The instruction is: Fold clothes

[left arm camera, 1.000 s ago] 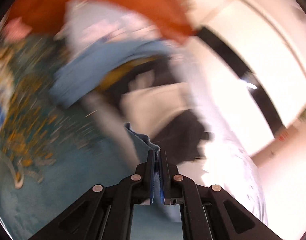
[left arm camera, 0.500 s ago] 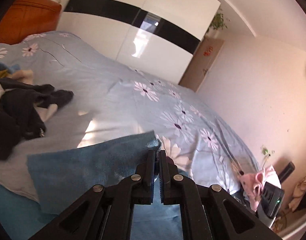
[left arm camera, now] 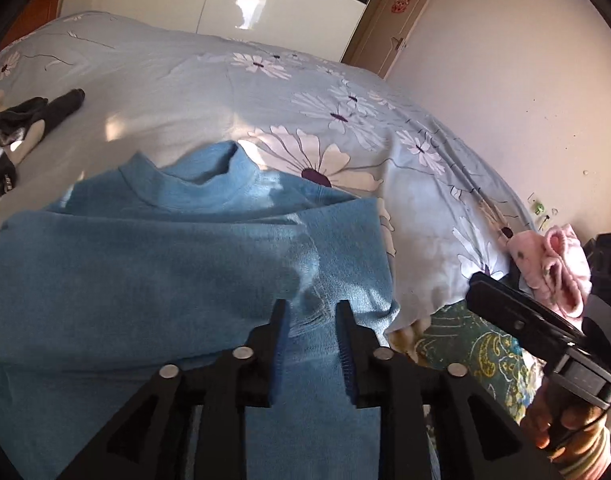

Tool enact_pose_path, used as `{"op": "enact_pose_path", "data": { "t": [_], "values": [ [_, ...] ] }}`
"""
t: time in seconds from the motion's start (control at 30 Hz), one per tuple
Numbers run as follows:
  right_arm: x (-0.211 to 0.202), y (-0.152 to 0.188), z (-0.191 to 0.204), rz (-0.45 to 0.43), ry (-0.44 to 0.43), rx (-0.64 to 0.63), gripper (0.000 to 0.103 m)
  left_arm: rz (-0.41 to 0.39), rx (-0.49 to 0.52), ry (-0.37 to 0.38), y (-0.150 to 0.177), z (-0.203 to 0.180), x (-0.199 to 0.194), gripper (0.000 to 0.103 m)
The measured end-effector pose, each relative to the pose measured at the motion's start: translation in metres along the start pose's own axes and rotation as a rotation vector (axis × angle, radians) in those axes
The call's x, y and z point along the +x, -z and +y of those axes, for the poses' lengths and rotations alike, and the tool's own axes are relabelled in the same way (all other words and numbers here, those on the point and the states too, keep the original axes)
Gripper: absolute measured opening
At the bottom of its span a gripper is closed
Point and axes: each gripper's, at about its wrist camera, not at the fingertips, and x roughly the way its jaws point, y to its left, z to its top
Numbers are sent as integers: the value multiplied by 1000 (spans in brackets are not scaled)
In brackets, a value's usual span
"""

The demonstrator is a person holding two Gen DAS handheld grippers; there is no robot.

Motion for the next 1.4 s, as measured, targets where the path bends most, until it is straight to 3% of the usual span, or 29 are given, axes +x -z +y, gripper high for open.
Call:
{"op": "enact_pose_path", "data": {
  "t": [0.1, 0.2, 0.4, 0.57, 0.6, 0.67, 0.7, 0.9, 1.13, 1.23, 1.4],
  "values": [
    [25, -4, 27, 39, -67, -52, 54, -96, 5, -80, 5, 14, -44, 59],
    [54, -7, 55, 95, -133, -96, 54, -170, 7, -200, 12, 32, -77, 62],
    [108, -9, 65, 177, -88, -58, 54, -207, 0, -300, 32, 57, -108, 66],
    [117, -9, 69, 184, -86, -4, 51, -237, -9, -379, 49, 77, -133, 69],
    [115, -10, 70, 178, -83, -3, 45, -238, -23, -372, 52, 81, -134, 69],
    [114, -11, 74, 178, -71, -2, 12, -236, -48, -366, 58, 89, -136, 69],
    [114, -12, 77, 183, -56, -8, 7, -234, -59, -368, 60, 92, -136, 69],
    [97, -23, 95, 137, -33, -56, 4, -237, -118, -383, 73, 110, -151, 69],
    [63, -37, 71, 72, 45, -66, 4, -240, -209, -403, 93, 138, -166, 69],
    [71, -31, 47, 106, 105, -12, 4, -217, -240, -391, 98, 145, -162, 69],
    [89, -22, 32, 163, 127, 17, 4, -198, -221, -395, 98, 142, -160, 69]
  ]
}}
